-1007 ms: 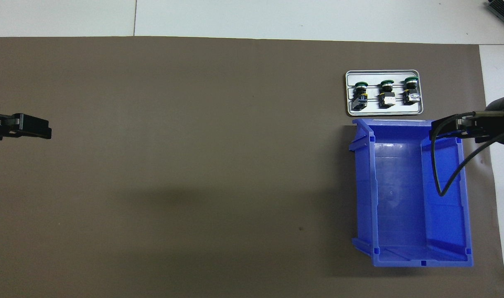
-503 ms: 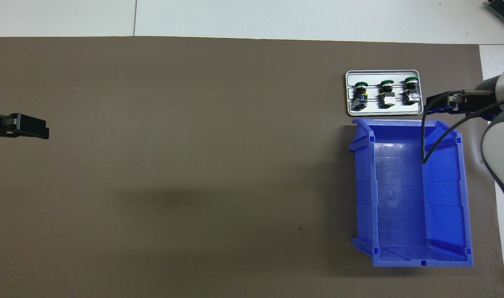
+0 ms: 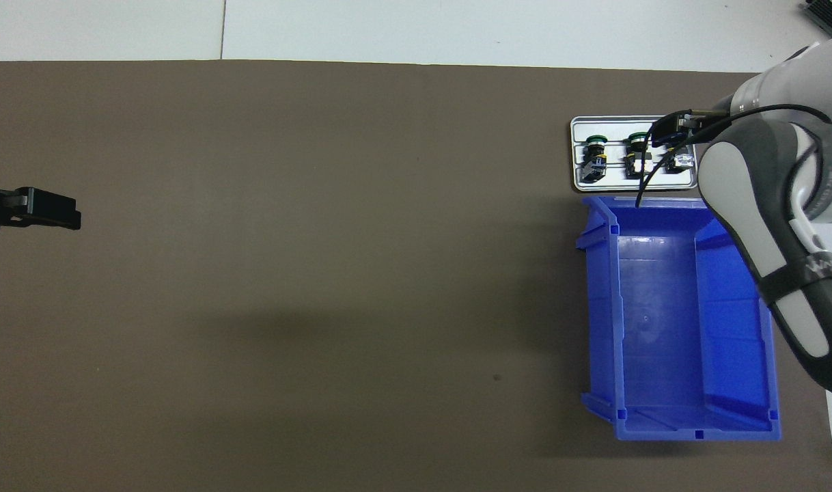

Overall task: Place and press button with both arms
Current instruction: 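Reach the right gripper to the metal tray and grasp a green button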

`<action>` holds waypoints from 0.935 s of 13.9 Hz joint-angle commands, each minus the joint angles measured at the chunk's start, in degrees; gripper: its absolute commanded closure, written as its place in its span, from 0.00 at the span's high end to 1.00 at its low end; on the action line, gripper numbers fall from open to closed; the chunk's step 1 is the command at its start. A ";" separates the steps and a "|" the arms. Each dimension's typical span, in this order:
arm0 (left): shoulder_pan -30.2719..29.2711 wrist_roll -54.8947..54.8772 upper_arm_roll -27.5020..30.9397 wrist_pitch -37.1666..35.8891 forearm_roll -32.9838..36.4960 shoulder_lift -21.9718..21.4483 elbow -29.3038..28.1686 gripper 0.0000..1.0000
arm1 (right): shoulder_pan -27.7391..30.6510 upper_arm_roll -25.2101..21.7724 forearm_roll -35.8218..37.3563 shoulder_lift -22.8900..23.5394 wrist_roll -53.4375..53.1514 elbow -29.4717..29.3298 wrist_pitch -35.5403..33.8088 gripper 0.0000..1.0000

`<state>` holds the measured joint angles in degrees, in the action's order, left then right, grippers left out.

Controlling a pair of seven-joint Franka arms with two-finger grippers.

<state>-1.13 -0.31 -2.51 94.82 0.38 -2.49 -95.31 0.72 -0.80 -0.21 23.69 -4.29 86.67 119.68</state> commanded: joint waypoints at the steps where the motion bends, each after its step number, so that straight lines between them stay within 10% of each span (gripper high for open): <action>1: -0.19 0.22 -0.12 0.02 0.85 -1.81 -1.90 1.00 | 0.60 0.36 0.91 4.33 2.08 -2.21 4.49 0.98; 13: -0.19 0.22 -0.12 0.02 0.85 -1.81 -1.90 1.00 | 1.74 0.53 0.12 13.31 6.93 1.73 14.96 0.95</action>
<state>-1.13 -0.31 -2.51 94.82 0.39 -2.49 -95.31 1.97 -0.76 -0.20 36.65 0.94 86.64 131.83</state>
